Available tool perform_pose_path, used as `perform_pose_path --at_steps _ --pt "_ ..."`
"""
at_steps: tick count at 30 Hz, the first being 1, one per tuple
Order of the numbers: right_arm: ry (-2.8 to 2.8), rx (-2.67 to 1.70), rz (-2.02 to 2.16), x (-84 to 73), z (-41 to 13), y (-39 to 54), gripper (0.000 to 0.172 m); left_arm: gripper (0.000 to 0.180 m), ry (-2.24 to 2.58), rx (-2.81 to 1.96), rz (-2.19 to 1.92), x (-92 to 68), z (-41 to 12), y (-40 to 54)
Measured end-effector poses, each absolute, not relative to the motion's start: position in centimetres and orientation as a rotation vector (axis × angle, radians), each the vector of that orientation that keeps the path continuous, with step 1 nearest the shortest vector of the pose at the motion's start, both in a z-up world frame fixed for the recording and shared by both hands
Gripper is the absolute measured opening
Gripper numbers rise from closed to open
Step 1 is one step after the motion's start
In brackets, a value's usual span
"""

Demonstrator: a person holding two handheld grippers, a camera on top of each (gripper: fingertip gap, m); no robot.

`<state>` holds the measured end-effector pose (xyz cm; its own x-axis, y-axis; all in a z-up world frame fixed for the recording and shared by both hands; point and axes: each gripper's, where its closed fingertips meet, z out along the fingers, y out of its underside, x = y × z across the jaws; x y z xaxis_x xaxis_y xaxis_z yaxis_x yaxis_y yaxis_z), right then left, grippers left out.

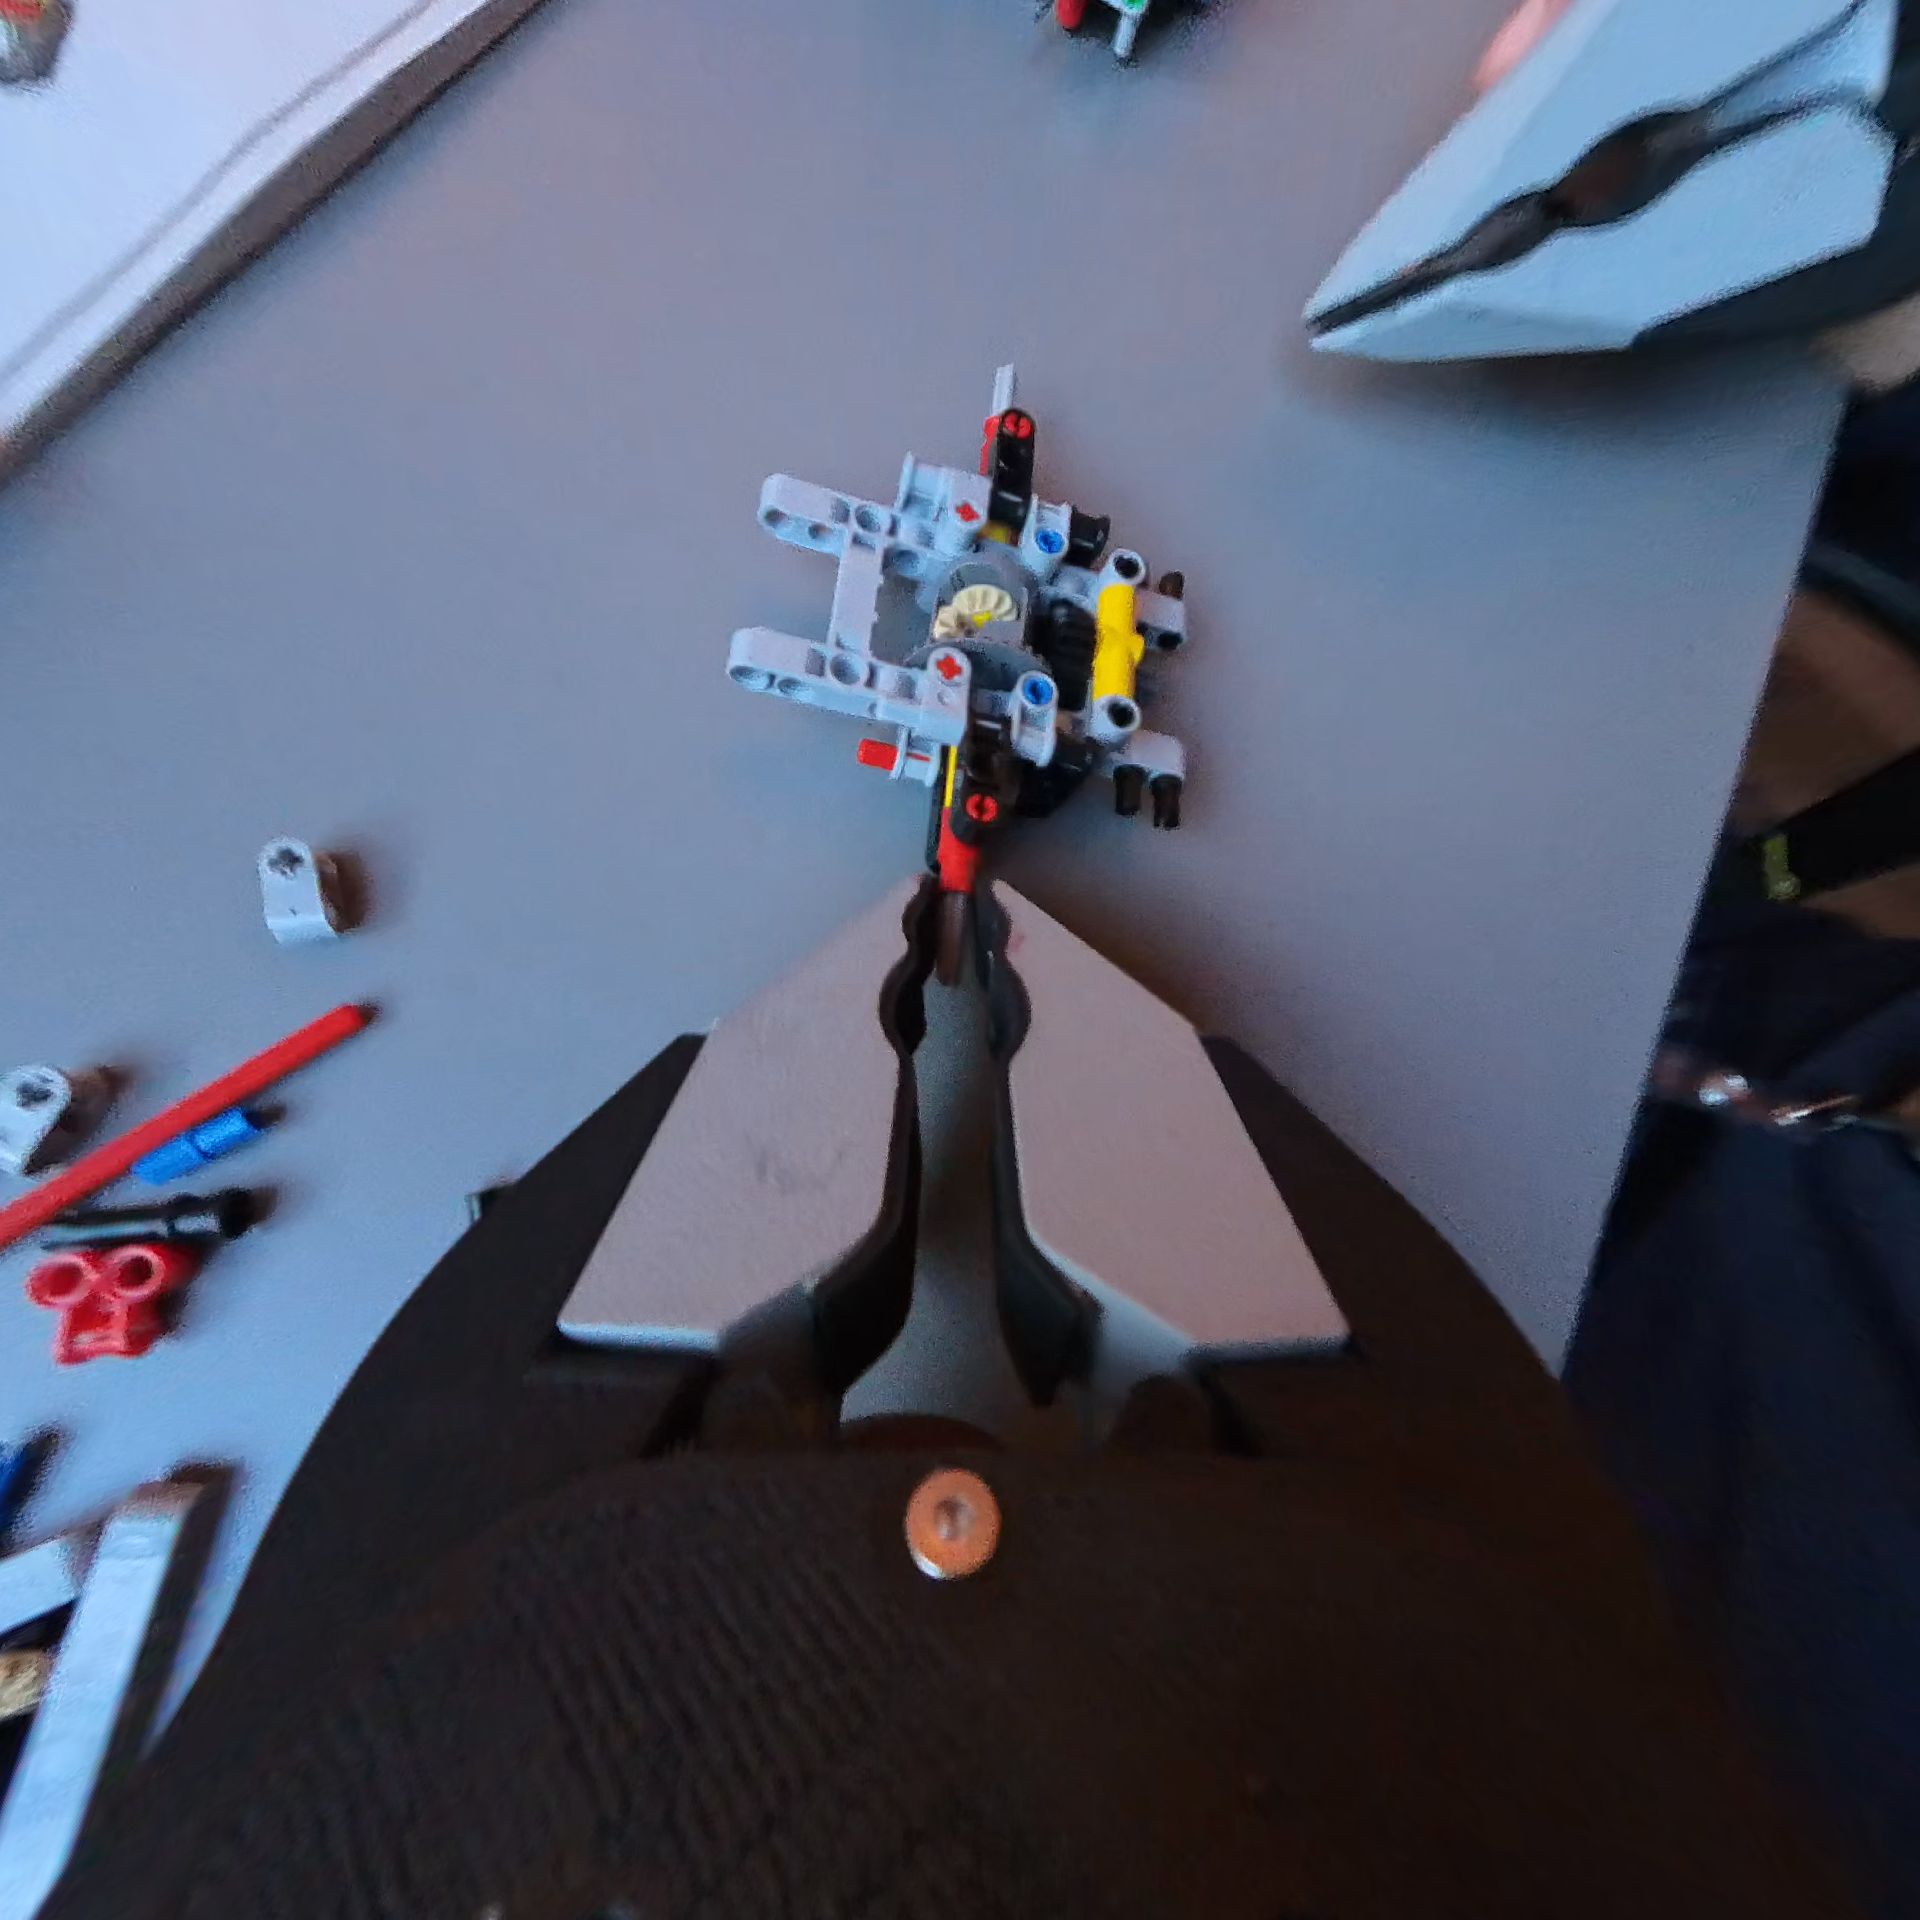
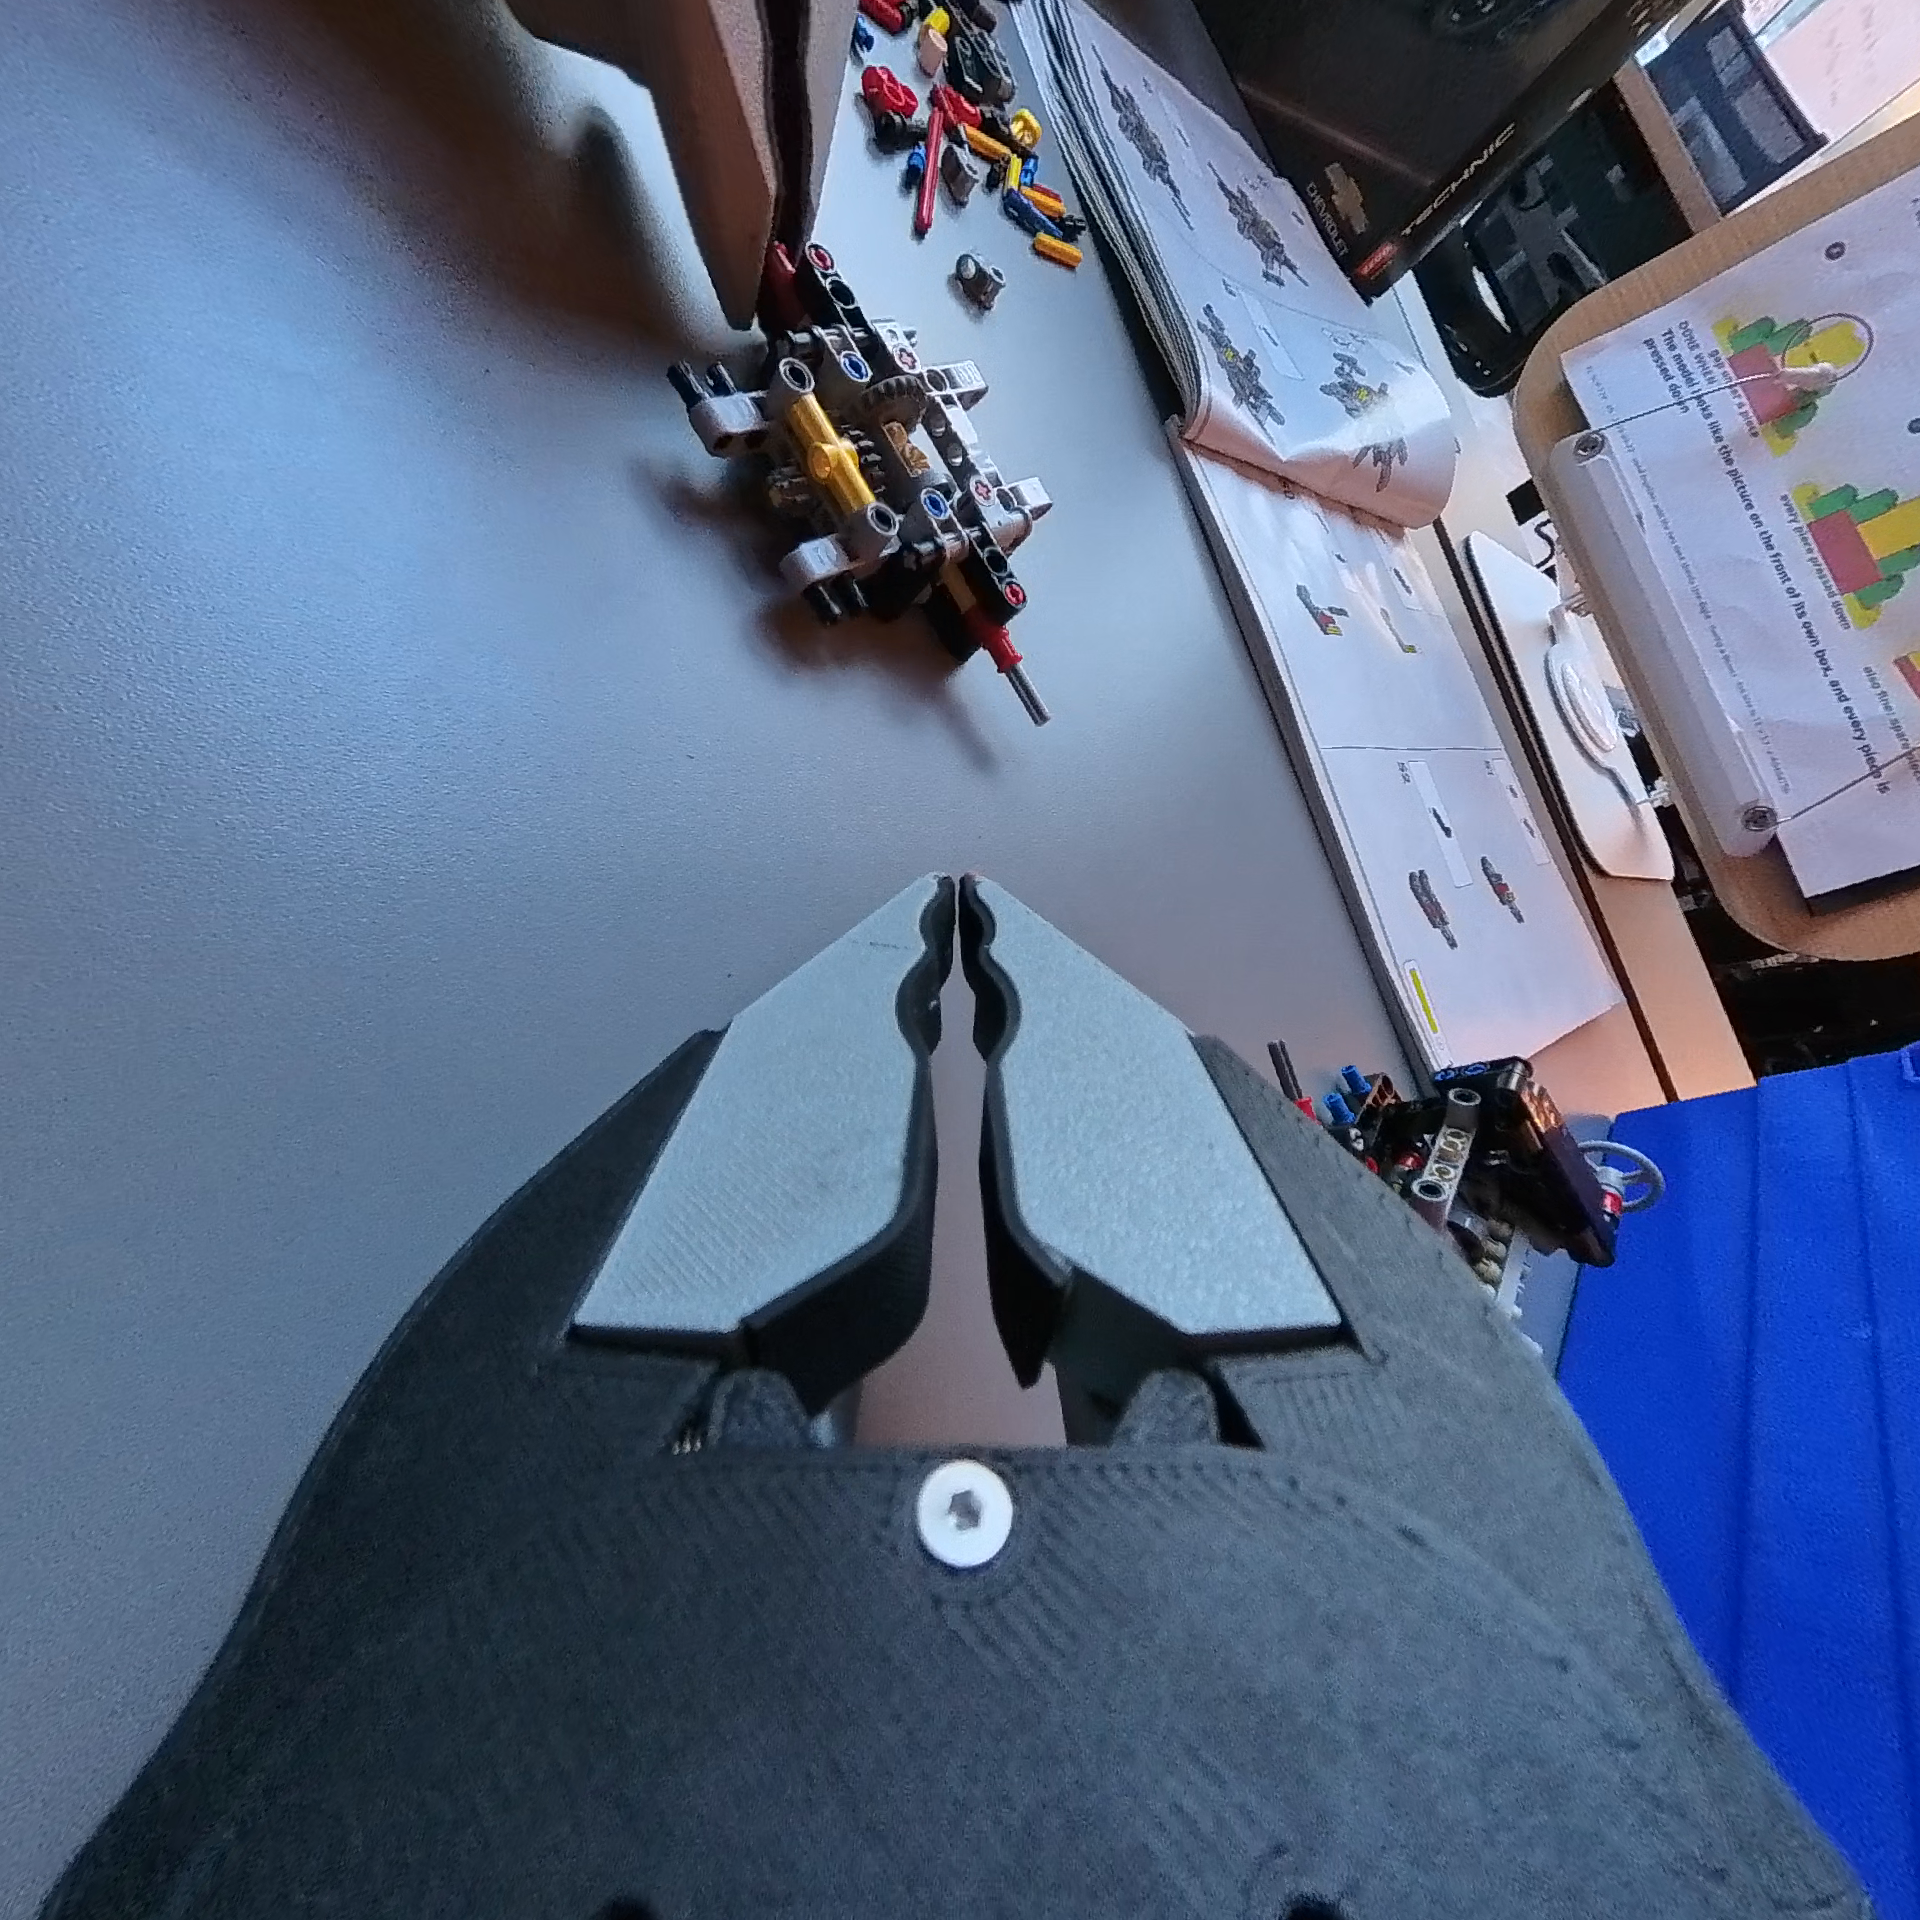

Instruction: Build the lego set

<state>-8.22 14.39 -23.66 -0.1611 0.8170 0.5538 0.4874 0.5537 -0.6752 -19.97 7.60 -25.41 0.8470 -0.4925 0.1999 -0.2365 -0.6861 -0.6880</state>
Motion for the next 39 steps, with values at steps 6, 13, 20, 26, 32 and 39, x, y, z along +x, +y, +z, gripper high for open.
perform_pose_path --at_steps 6,13,20,26,32,39 --pt "-1.815 -1.078 0.419 -8.2 -23.7 14.4 0.0 0.004 0.74 -2.301 -0.224 -19.5 -25.6 7.3" --pt "-1.81 -1.088 0.418 -8.2 -23.7 14.6 0.0 0.004 0.729 -2.298 -0.275 -18.8 -25.6 6.8" --pt "-1.805 -1.096 0.412 -8.2 -23.8 14.8 0.0 0.013 0.67 -2.313 -0.267 -20.9 -25.6 6.4" --pt "-1.81 -1.104 0.398 -8.3 -24.0 15.0 0.0 0.014 0.612 -2.308 -0.258 -22.4 -25.6 5.8" --pt "-1.786 -1.128 0.358 -8.1 -24.0 15.9 0.0 0.013 0.62 -2.27 -0.263 -22.1 -25.5 5.8" --pt "-1.728 -1.164 0.374 -7.9 -23.5 16.9 0.0 0.003 0.7 -2.234 -0.206 -21.6 -25.5 5.5"
